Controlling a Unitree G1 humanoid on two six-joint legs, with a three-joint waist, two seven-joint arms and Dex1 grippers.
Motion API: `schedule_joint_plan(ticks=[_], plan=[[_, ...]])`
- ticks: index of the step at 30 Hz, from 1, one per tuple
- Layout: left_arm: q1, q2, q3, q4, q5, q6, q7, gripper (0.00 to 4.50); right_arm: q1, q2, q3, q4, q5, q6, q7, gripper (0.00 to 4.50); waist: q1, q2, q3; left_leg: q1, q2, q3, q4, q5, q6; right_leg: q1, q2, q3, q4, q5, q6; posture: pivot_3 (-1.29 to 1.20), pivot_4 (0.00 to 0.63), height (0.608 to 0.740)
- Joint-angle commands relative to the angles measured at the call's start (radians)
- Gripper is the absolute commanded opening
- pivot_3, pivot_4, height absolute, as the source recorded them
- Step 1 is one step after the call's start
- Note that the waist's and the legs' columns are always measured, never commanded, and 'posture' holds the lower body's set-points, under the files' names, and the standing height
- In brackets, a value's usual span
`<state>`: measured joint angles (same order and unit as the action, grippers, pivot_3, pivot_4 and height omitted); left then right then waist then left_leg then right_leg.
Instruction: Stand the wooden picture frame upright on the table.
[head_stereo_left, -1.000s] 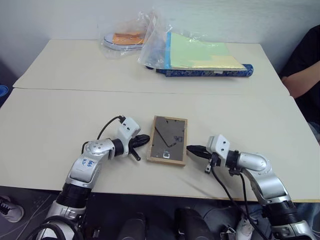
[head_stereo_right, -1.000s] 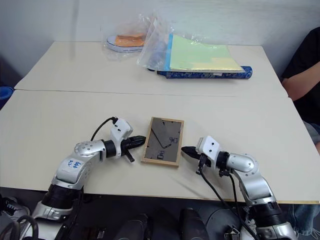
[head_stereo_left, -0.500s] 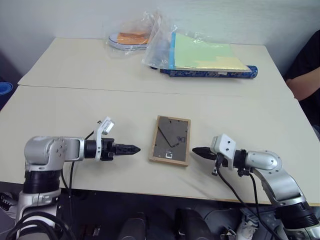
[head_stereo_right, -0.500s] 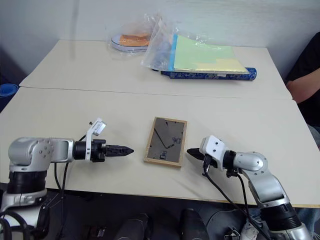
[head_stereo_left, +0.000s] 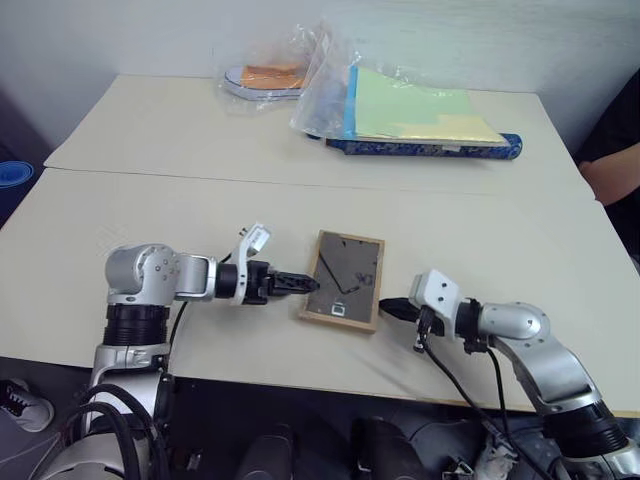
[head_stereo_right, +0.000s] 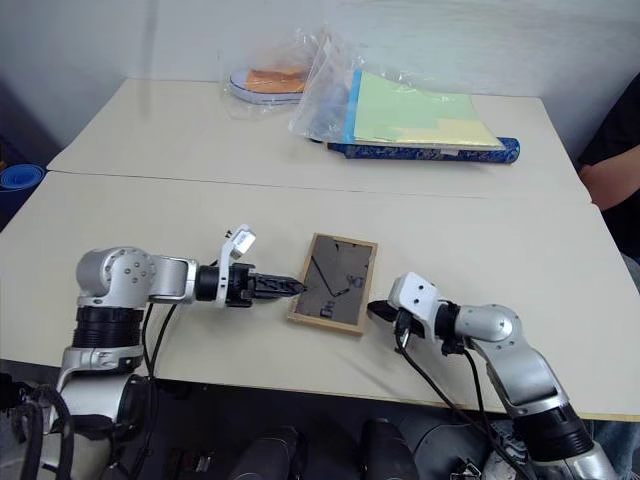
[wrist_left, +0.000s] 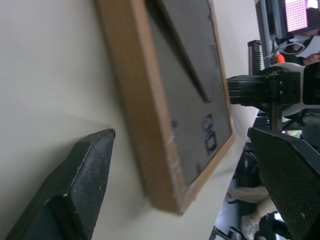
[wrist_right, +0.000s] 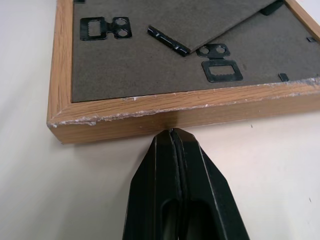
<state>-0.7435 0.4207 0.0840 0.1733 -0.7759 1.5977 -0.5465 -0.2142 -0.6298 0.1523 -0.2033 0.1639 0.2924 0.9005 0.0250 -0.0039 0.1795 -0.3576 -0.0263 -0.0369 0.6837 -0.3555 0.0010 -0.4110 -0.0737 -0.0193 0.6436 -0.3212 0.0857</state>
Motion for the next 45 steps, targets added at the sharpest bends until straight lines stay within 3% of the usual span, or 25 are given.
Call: schedule_joint_plan(ticks=[1,6,11,16,19,22,26,30,31,33,40,45], plan=[[0.006,-0.035,-0.084,0.048,-0.098,0.017,0.053,4.49,-0.021,0.010,0.011,-0.044,-0.001,-0.001,-0.007,0.00,-0.001,0.000,0.000,0.000,0.000,0.000,0.000,0.000,0.000,0.000,0.000,0.000,0.000,0.000,0.000,0.00,0.150,0.740],[0.000,-0.048,-0.061,0.085,-0.174,0.017,0.137,4.49,-0.023,0.015,0.015,-0.048,-0.009,0.002,-0.012,0.00,-0.001,0.000,0.000,0.000,0.000,-0.001,0.000,0.000,0.000,0.000,0.000,0.000,0.000,0.000,0.000,0.00,0.150,0.740],[0.002,-0.058,-0.012,0.113,-0.217,0.017,0.210,3.38,-0.010,0.006,0.009,-0.041,-0.010,-0.011,-0.014,0.00,-0.001,0.000,0.000,0.000,0.000,-0.001,0.000,0.000,0.000,0.000,0.000,-0.001,0.000,0.000,0.000,0.00,0.150,0.740],[0.023,-0.081,0.052,0.093,-0.229,0.017,0.246,1.81,0.006,0.009,-0.068,-0.050,0.079,0.016,0.009,0.00,-0.003,0.000,0.000,0.000,0.000,-0.001,0.000,0.000,0.000,0.000,0.000,-0.001,0.000,0.000,0.000,0.00,0.150,0.740],[0.048,-0.099,0.117,0.036,-0.219,0.009,0.243,1.28,0.010,0.000,-0.145,-0.066,0.194,0.060,0.059,0.55,-0.004,0.000,0.000,0.000,0.000,-0.001,0.000,0.000,-0.001,0.000,0.000,-0.001,0.000,0.000,0.000,0.00,0.150,0.740],[0.109,-0.088,0.115,-0.069,-0.184,-0.172,0.166,1.28,-0.006,0.000,-0.204,-0.078,0.307,0.106,0.102,1.52,-0.008,0.000,0.000,0.000,0.000,-0.001,0.000,0.000,-0.001,0.000,0.000,-0.001,0.000,0.000,0.000,0.00,0.150,0.740],[0.193,0.006,-0.023,-0.186,-0.071,-0.401,-0.019,1.28,-0.098,0.022,-0.257,-0.082,0.463,0.254,0.070,2.84,-0.023,0.000,0.000,0.001,0.001,-0.001,-0.001,0.002,-0.003,0.000,0.001,-0.001,0.000,0.000,0.000,0.00,0.150,0.740],[0.235,0.051,-0.108,-0.234,-0.006,-0.513,-0.118,1.28,-0.213,0.057,-0.214,-0.054,0.494,0.363,0.013,4.27,-0.027,0.000,0.000,0.002,0.001,-0.002,-0.001,0.002,-0.004,0.000,0.001,0.000,0.000,0.000,0.000,0.00,0.150,0.740],[0.239,0.052,-0.118,-0.240,-0.001,-0.518,-0.124,1.28,-0.234,0.072,-0.195,-0.042,0.481,0.370,0.000,4.46,-0.026,0.000,0.000,0.001,0.001,-0.002,-0.002,0.002,-0.004,0.000,0.001,-0.001,0.000,0.000,0.000,0.00,0.150,0.740],[0.241,0.048,-0.128,-0.244,0.008,-0.528,-0.129,1.28,-0.261,0.085,-0.144,-0.018,0.416,0.324,0.002,4.46,-0.024,0.000,0.000,0.001,0.001,-0.002,-0.002,0.002,-0.003,0.000,0.001,-0.001,-0.001,0.000,0.000,0.00,0.150,0.740],[0.231,0.043,-0.113,-0.249,0.006,-0.523,-0.128,1.28,-0.288,0.133,-0.117,-0.039,0.471,0.340,0.049,4.46,-0.024,0.000,0.000,0.000,0.001,-0.004,-0.001,0.001,-0.002,0.000,0.001,-0.001,-0.001,0.000,0.000,0.00,0.150,0.740],[0.207,0.022,-0.033,-0.198,-0.056,-0.416,-0.087,1.28,-0.231,0.074,-0.127,-0.131,0.501,0.313,0.143,4.46,-0.024,0.000,0.000,-0.001,0.001,-0.004,-0.002,0.001,-0.002,0.000,0.001,-0.001,-0.001,0.000,0.000,0.00,0.150,0.740]])
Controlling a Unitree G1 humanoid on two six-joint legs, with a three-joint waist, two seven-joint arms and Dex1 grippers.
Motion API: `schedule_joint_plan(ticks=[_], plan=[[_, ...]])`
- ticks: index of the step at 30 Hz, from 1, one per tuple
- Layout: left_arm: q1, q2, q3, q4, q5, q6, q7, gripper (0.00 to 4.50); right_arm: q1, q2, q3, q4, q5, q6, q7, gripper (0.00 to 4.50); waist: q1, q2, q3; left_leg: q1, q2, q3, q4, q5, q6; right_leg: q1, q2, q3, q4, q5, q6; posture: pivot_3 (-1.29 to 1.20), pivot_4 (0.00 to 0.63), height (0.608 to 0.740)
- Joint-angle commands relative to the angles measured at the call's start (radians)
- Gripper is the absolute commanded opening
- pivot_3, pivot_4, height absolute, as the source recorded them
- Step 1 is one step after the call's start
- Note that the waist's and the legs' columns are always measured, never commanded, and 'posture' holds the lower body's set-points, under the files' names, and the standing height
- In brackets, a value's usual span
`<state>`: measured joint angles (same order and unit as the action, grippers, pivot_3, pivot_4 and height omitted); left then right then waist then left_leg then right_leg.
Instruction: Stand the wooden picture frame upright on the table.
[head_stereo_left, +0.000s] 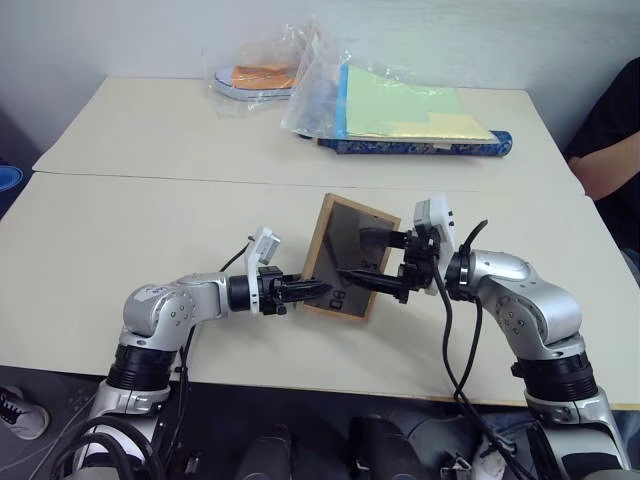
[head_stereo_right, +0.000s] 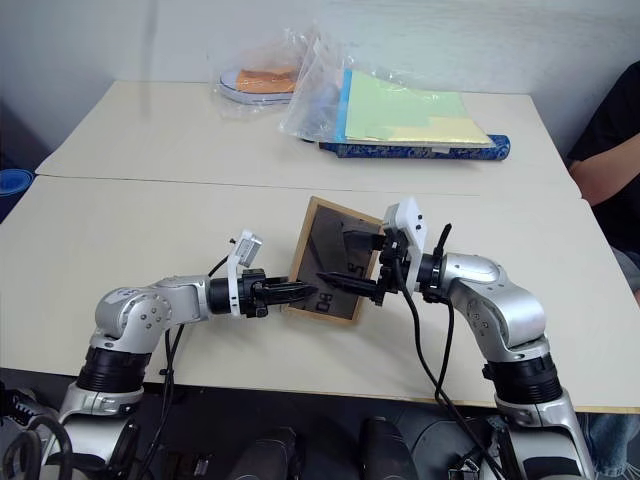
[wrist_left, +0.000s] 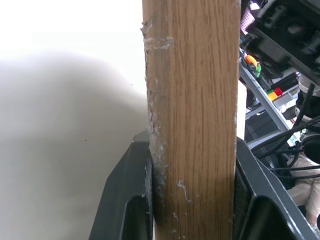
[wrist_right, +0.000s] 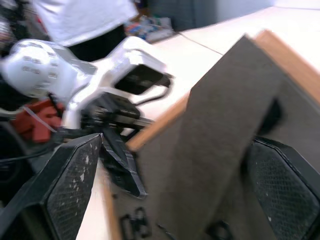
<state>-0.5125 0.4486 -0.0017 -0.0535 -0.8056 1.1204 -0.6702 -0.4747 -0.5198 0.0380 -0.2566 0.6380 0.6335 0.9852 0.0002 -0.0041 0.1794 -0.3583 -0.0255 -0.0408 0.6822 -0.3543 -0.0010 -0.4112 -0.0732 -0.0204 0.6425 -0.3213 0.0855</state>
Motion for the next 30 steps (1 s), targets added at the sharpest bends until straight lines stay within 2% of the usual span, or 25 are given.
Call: schedule_joint_plan(ticks=[1,2,7,11,15,20,24,28,30], plan=[[-0.035,-0.012,0.076,0.050,-0.044,0.109,0.057,1.28,0.043,-0.047,-0.017,-0.088,0.024,-0.038,0.067,4.46,0.001,0.000,0.000,0.000,0.000,0.000,0.000,0.000,0.000,0.000,0.000,0.000,0.000,0.000,0.000,0.00,0.150,0.740],[-0.056,-0.013,0.096,0.072,-0.076,0.207,0.068,1.28,0.057,-0.056,-0.023,-0.094,0.017,-0.060,0.078,4.46,0.000,0.000,0.000,0.000,0.000,0.000,0.000,0.000,0.000,0.000,0.000,0.000,0.000,0.000,0.000,0.00,0.150,0.740],[-0.110,-0.051,0.199,0.072,-0.210,0.424,0.076,1.28,0.102,-0.081,-0.031,-0.088,-0.064,-0.208,0.100,4.46,-0.004,-0.001,0.000,-0.002,0.000,-0.001,0.000,0.000,0.000,-0.002,0.001,0.001,0.002,0.000,0.000,0.00,0.150,0.740],[-0.153,-0.047,0.250,0.180,-0.319,0.492,0.131,1.28,0.136,-0.081,-0.094,-0.054,-0.120,-0.388,0.105,4.46,-0.001,-0.001,0.000,-0.002,0.000,-0.001,0.000,0.000,0.000,-0.002,0.001,0.000,0.001,0.000,0.000,0.00,0.150,0.740],[-0.176,0.077,0.163,0.314,-0.525,0.494,0.167,1.28,0.162,-0.125,-0.191,0.023,-0.178,-0.607,0.150,4.46,-0.001,-0.001,0.000,-0.002,0.000,-0.001,0.000,0.000,0.000,-0.002,0.001,0.000,0.001,0.000,0.000,0.00,0.150,0.740],[-0.208,0.178,0.043,0.423,-0.728,0.494,0.240,1.28,0.156,-0.167,-0.160,0.163,-0.341,-0.999,0.230,4.46,-0.002,-0.001,0.000,-0.001,0.000,-0.001,0.000,0.000,-0.001,-0.002,0.001,0.001,0.001,0.000,0.000,0.00,0.150,0.740],[-0.260,0.181,-0.017,0.519,-0.857,0.494,0.325,1.28,0.097,-0.119,-0.097,0.330,-0.597,-1.385,0.099,4.46,-0.004,-0.001,0.001,-0.001,-0.001,-0.001,0.001,0.000,-0.001,-0.002,0.001,0.001,0.001,0.000,0.000,0.00,0.150,0.740],[-0.272,0.176,-0.047,0.546,-0.962,0.494,0.402,1.28,0.056,-0.053,-0.052,0.418,-0.716,-1.534,-0.033,4.46,-0.008,-0.001,0.000,-0.001,-0.001,-0.002,0.001,0.001,-0.001,-0.004,0.001,0.002,0.002,0.000,0.000,0.00,0.150,0.740],[-0.268,0.179,-0.069,0.543,-1.015,0.494,0.434,1.28,0.033,-0.014,-0.053,0.446,-0.826,-1.623,-0.140,4.46,-0.010,-0.001,0.000,-0.001,-0.001,-0.003,0.001,0.001,-0.002,-0.004,0.002,0.002,0.003,0.000,0.000,0.00,0.150,0.740]])
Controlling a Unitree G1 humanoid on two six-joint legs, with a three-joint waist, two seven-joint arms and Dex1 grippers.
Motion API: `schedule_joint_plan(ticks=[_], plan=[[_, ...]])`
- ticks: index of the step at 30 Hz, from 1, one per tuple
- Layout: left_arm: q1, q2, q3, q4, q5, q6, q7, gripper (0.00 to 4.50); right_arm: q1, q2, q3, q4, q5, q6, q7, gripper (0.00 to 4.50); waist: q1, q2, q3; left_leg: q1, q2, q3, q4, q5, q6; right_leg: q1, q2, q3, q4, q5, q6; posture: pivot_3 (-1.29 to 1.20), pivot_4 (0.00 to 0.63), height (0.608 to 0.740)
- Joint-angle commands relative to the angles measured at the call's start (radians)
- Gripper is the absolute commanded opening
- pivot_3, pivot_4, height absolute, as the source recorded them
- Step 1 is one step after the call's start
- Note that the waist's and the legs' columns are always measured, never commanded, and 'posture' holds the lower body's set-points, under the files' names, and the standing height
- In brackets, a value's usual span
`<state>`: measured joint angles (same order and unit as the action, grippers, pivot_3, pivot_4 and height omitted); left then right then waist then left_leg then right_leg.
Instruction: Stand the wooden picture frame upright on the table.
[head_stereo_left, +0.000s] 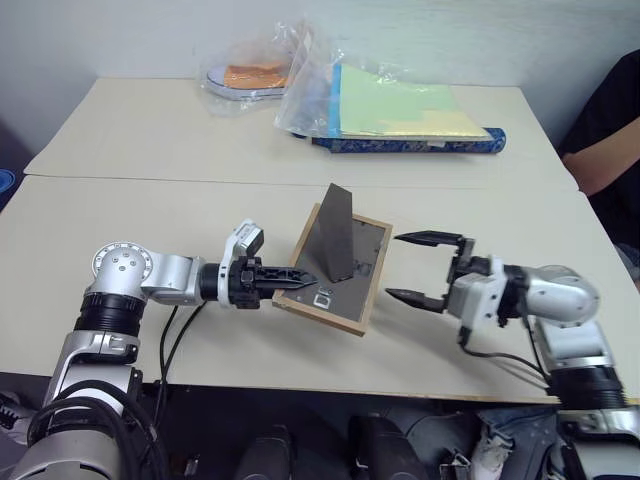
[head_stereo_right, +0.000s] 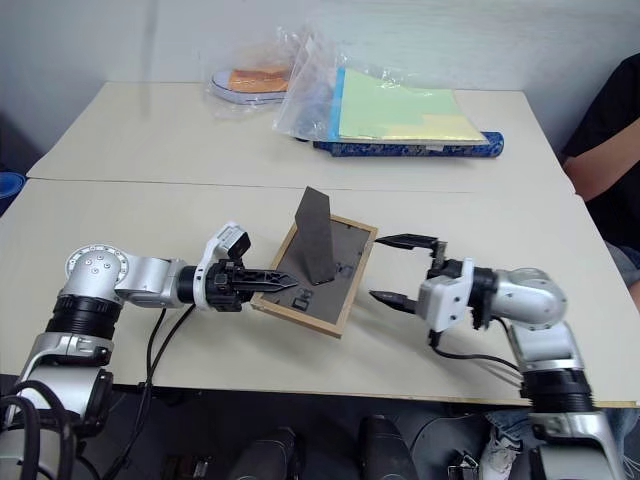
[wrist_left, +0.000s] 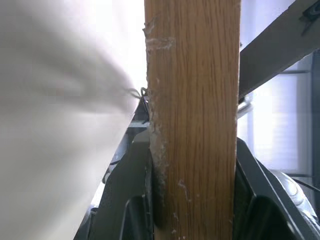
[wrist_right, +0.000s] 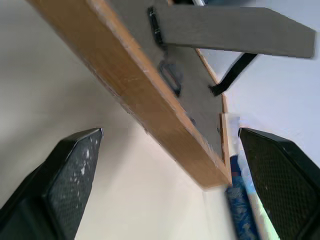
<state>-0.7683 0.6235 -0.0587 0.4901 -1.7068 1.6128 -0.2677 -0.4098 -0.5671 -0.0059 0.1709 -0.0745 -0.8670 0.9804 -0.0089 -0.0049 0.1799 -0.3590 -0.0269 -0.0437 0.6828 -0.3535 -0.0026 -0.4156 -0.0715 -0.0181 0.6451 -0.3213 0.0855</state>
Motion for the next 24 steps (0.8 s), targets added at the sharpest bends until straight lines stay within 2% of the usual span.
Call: schedule_joint_plan(ticks=[1,3,7,9,10,11,14,16,20,22,24], plan=[[-0.012,0.013,-0.028,0.000,-0.134,0.002,0.048,1.28,-0.033,0.046,0.007,0.026,-0.135,-0.135,-0.161,4.29,-0.002,0.000,0.000,0.000,0.000,0.000,0.000,0.000,0.000,0.000,0.000,0.000,0.000,0.000,0.000,0.00,0.150,0.740],[-0.008,0.026,-0.047,0.002,-0.176,-0.003,0.079,1.28,-0.024,0.060,0.030,0.043,-0.164,-0.144,-0.207,3.87,-0.006,0.000,0.000,0.000,0.000,-0.001,0.000,0.000,0.000,0.000,0.000,0.000,0.001,0.000,0.000,0.00,0.150,0.740],[0.018,0.044,-0.064,-0.017,-0.262,-0.048,0.127,1.28,-0.009,0.053,0.041,0.084,-0.220,-0.161,-0.306,2.65,-0.011,0.000,0.000,0.000,-0.002,-0.003,0.000,0.000,-0.001,0.000,0.000,0.000,0.001,0.000,0.000,0.00,0.150,0.740],[0.036,0.047,-0.040,-0.054,-0.265,-0.073,0.138,1.28,-0.012,0.039,0.043,0.107,-0.238,-0.160,-0.346,2.04,-0.016,0.000,0.000,0.001,-0.004,-0.005,0.000,0.000,-0.001,-0.001,0.000,0.001,0.001,0.000,0.000,0.00,0.150,0.740],[0.065,0.045,-0.011,-0.137,-0.265,-0.123,0.163,1.28,-0.018,0.035,0.041,0.118,-0.251,-0.169,-0.369,1.83,-0.018,0.000,0.000,0.001,-0.005,-0.006,0.000,0.000,-0.001,-0.001,0.000,0.002,0.001,0.000,0.000,0.00,0.150,0.740],[0.086,0.047,0.004,-0.192,-0.265,-0.155,0.186,1.28,-0.022,0.030,0.044,0.125,-0.254,-0.169,-0.385,1.79,-0.019,0.000,0.000,0.001,-0.006,-0.008,0.000,0.000,-0.001,-0.002,0.001,0.003,0.001,0.000,0.000,0.00,0.150,0.740],[0.124,0.057,0.043,-0.250,-0.265,-0.168,0.163,2.30,-0.042,0.026,0.060,0.145,-0.254,-0.167,-0.423,1.70,-0.020,0.000,0.000,0.001,-0.006,-0.011,0.000,0.001,-0.001,-0.002,0.001,0.005,0.002,0.000,0.000,0.00,0.150,0.740],[0.158,0.087,0.081,-0.293,-0.265,-0.182,0.149,2.98,-0.053,0.023,0.070,0.150,-0.247,-0.164,-0.443,1.36,-0.022,0.000,0.000,0.002,-0.007,-0.011,-0.001,0.001,-0.002,-0.003,0.001,0.006,0.003,0.000,0.000,0.00,0.150,0.740],[0.263,0.190,0.207,-0.356,-0.255,-0.275,0.184,3.97,-0.056,0.013,0.100,0.138,-0.148,-0.116,-0.418,1.26,-0.027,0.000,0.000,0.004,-0.008,-0.014,-0.003,0.000,-0.002,-0.004,0.004,0.011,0.003,0.000,0.000,0.00,0.150,0.740],[0.340,0.251,0.315,-0.417,-0.111,-0.333,0.082,4.03,-0.035,0.010,0.125,0.108,-0.003,-0.025,-0.345,1.26,-0.026,0.000,0.000,0.004,-0.008,-0.015,-0.003,0.000,-0.003,-0.006,0.006,0.014,0.004,0.000,0.000,0.00,0.150,0.740],[0.420,0.283,0.405,-0.502,0.075,-0.450,-0.066,4.03,0.013,0.014,0.153,0.031,0.237,0.165,-0.216,1.26,-0.025,0.000,0.000,0.003,-0.008,-0.016,-0.004,-0.001,-0.004,-0.008,0.007,0.016,0.004,0.000,-0.001,0.00,0.150,0.740]])
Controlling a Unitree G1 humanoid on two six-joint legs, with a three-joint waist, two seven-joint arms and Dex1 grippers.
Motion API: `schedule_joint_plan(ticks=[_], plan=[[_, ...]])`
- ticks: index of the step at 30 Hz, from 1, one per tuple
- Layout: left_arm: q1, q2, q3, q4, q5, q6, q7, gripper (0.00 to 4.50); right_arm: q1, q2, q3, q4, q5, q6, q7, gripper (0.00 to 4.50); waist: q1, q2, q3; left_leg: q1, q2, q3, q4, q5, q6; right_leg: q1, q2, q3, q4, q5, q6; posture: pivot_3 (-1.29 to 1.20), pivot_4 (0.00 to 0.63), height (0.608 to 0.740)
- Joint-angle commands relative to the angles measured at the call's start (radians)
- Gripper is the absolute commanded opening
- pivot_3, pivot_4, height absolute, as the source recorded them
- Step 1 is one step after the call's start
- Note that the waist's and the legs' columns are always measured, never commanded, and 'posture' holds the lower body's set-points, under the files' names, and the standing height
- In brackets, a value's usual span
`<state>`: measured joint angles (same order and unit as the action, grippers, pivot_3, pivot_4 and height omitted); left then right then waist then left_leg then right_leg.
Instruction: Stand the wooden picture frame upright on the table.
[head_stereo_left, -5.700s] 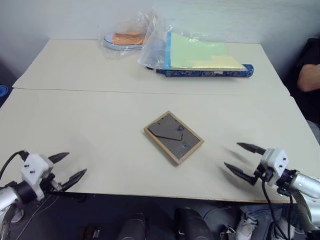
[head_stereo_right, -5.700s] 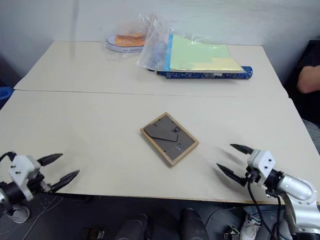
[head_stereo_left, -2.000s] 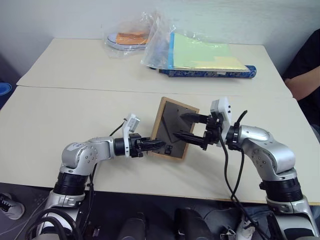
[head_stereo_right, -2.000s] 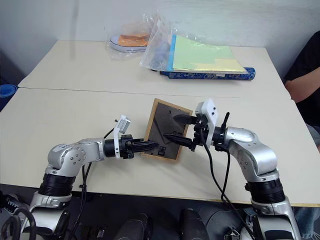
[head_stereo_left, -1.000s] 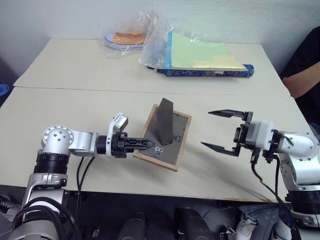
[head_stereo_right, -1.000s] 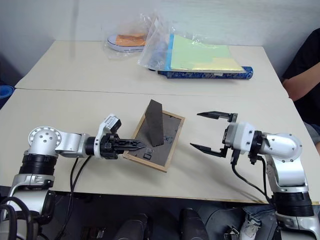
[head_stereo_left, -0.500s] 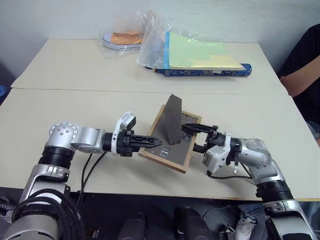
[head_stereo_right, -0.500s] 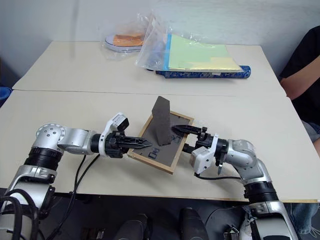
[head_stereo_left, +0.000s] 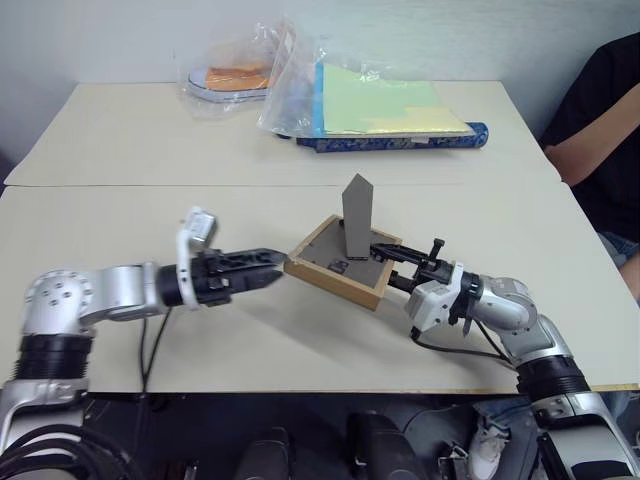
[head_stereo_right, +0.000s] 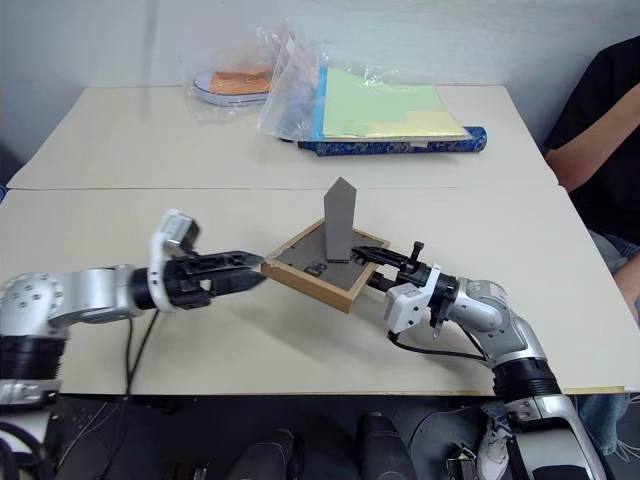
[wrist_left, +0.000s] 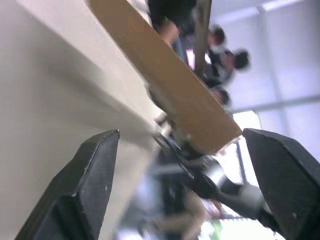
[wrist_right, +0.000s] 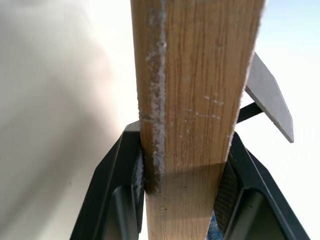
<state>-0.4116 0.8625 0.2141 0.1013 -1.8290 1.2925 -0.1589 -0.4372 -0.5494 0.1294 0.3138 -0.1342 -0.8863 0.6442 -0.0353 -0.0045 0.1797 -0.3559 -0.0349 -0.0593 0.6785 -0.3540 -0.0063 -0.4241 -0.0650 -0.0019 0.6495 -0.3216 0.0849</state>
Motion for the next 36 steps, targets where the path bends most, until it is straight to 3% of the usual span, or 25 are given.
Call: schedule_joint_plan(ticks=[1,4,5,7,14,22,31,32,36], plan=[[0.115,0.070,0.133,-0.181,0.329,-0.227,-0.296,4.03,0.070,-0.004,0.024,-0.185,0.445,0.346,0.179,1.26,0.004,0.000,0.000,0.000,0.000,0.000,-0.001,0.000,0.000,0.000,0.000,0.001,0.000,0.000,0.000,0.00,0.150,0.740],[0.276,0.136,0.075,-0.330,0.692,-0.526,-0.594,4.03,0.115,-0.026,0.006,-0.352,0.749,0.734,0.249,1.26,0.012,0.002,0.001,-0.001,0.000,-0.001,-0.002,0.000,0.000,0.000,-0.001,0.000,-0.002,0.000,-0.001,0.00,0.150,0.740],[0.321,0.150,0.043,-0.354,0.796,-0.612,-0.655,4.38,0.119,-0.031,-0.005,-0.380,0.820,0.846,0.250,1.26,0.013,0.002,0.001,-0.001,0.000,-0.001,-0.002,0.000,0.000,0.001,-0.001,0.000,-0.003,0.000,-0.001,0.00,0.150,0.740],[0.368,0.116,0.014,-0.370,0.922,-0.748,-0.722,4.50,0.121,-0.041,-0.022,-0.411,0.927,1.053,0.238,1.26,0.018,0.004,0.001,0.000,0.000,-0.001,-0.002,-0.001,0.001,0.002,-0.002,0.000,-0.004,0.000,-0.001,0.00,0.150,0.740],[0.359,-0.025,-0.020,-0.326,1.131,-0.982,-0.797,4.50,0.106,-0.008,-0.055,-0.348,0.907,1.252,0.227,1.26,0.036,0.004,0.001,-0.002,0.000,-0.001,-0.003,-0.002,0.003,0.001,-0.002,0.000,-0.004,0.000,0.000,0.00,0.150,0.740],[0.314,-0.071,-0.025,-0.284,1.206,-1.017,-0.834,4.50,0.102,0.038,-0.048,-0.275,0.818,1.272,0.257,1.26,0.030,0.003,0.001,-0.003,-0.001,-0.001,-0.003,-0.002,0.003,-0.001,-0.002,0.000,-0.003,0.000,0.000,0.00,0.150,0.740],[0.328,-0.069,-0.003,-0.274,1.246,-1.019,-0.858,4.50,0.126,0.033,-0.117,-0.357,0.803,1.220,0.356,4.24,0.033,0.003,0.001,-0.003,-0.001,-0.001,-0.002,-0.002,0.003,-0.001,-0.002,0.000,-0.003,0.000,0.000,0.00,0.150,0.740],[0.334,-0.068,0.001,-0.272,1.250,-1.022,-0.860,4.50,0.136,0.026,-0.124,-0.372,0.800,1.215,0.366,4.44,0.033,0.003,0.001,-0.003,-0.001,-0.001,-0.002,-0.002,0.003,-0.001,-0.002,0.000,-0.003,0.000,0.000,0.00,0.150,0.740],[0.393,-0.055,0.028,-0.242,1.320,-1.087,-0.857,4.50,0.239,-0.075,-0.180,-0.433,0.747,1.140,0.445,4.44,0.035,0.003,0.001,-0.003,-0.001,-0.001,-0.003,-0.003,0.004,-0.001,-0.002,0.000,-0.004,0.000,0.000,0.00,0.150,0.740]])
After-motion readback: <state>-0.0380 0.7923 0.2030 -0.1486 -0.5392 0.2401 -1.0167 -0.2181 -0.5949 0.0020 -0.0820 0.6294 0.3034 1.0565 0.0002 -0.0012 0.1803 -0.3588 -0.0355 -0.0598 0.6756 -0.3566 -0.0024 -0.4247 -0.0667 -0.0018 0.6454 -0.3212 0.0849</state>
